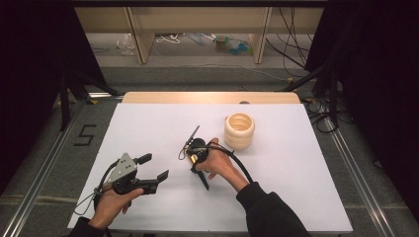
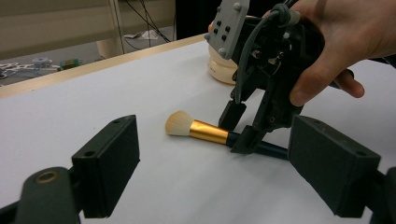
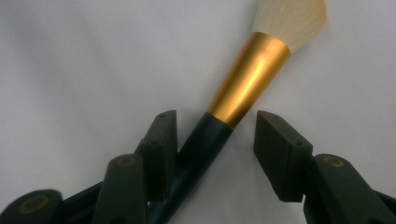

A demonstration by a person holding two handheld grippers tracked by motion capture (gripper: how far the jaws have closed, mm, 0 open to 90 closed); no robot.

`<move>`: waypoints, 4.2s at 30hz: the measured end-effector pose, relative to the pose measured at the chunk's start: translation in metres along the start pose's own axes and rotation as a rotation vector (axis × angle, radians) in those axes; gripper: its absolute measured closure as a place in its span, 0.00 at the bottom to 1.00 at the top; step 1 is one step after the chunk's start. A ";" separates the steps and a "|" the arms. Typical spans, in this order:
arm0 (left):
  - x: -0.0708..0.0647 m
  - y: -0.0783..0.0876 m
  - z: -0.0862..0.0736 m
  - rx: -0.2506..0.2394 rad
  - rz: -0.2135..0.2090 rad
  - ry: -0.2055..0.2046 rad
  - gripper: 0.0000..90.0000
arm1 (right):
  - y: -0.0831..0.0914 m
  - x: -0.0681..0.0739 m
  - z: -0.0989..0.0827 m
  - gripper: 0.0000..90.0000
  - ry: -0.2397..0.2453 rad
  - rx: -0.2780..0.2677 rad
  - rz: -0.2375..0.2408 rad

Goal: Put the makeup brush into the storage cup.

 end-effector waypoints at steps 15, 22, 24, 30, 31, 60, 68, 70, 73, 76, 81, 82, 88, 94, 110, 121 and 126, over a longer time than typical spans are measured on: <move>-0.001 -0.001 -0.001 0.002 0.001 0.012 0.19 | 0.001 -0.009 0.001 0.78 0.010 0.020 -0.004; -0.001 -0.001 -0.001 0.003 0.002 0.007 0.19 | 0.000 -0.010 0.004 0.82 0.008 0.042 -0.007; -0.001 -0.001 0.000 0.002 0.002 0.011 0.19 | 0.000 -0.010 0.004 0.82 0.016 0.041 -0.010; 0.000 0.000 0.000 0.000 0.000 -0.002 0.19 | 0.000 -0.009 0.004 0.83 0.028 0.048 -0.016; 0.000 0.000 0.000 -0.001 0.000 -0.002 0.19 | 0.000 -0.009 0.004 0.83 0.032 0.047 -0.011; 0.001 0.000 -0.001 0.004 0.004 0.001 0.19 | 0.098 -0.038 -0.024 0.83 0.043 -0.495 -0.163; 0.000 -0.002 -0.002 0.011 -0.003 0.002 0.19 | 0.118 -0.050 -0.048 0.83 0.000 -0.673 -0.199; 0.000 -0.002 -0.001 0.001 -0.008 0.004 0.19 | 0.119 -0.054 -0.050 0.83 -0.013 -0.711 -0.199; 0.000 -0.001 -0.001 0.008 -0.002 0.000 0.19 | 0.121 -0.059 -0.052 0.83 -0.035 -0.738 -0.209; 0.000 -0.001 0.000 0.000 -0.001 0.007 0.19 | 0.127 -0.063 -0.055 0.83 -0.045 -0.784 -0.226; 0.000 0.000 0.000 -0.001 -0.001 0.003 0.19 | 0.132 -0.072 -0.059 0.83 -0.084 -0.826 -0.221; -0.001 -0.001 -0.001 0.000 0.000 0.015 0.19 | 0.132 -0.073 -0.060 0.83 -0.088 -0.843 -0.240; -0.001 0.000 0.000 -0.002 -0.003 0.002 0.19 | 0.140 -0.085 -0.067 0.83 -0.114 -0.892 -0.282; 0.000 0.000 0.000 0.000 -0.002 0.004 0.19 | 0.144 -0.101 -0.077 0.83 -0.158 -0.934 -0.307; -0.001 0.000 0.000 -0.007 -0.010 0.004 0.19 | 0.142 -0.119 -0.083 0.83 -0.176 -0.977 -0.338; -0.001 0.000 0.001 -0.006 -0.005 0.005 0.19 | 0.136 -0.132 -0.088 0.83 -0.194 -0.997 -0.346; -0.001 0.000 0.001 -0.005 -0.005 0.002 0.19 | 0.130 -0.137 -0.090 0.83 -0.231 -0.987 -0.346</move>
Point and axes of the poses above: each handheld gripper's, and its own axes: y roughly backward along the jaws, z roughly out of its top, x roughly to its left, the point moved 3 cm from there along -y, roughly forward along the jaws, and after that the axes turned 6 degrees about y, right-handed, at the moved point
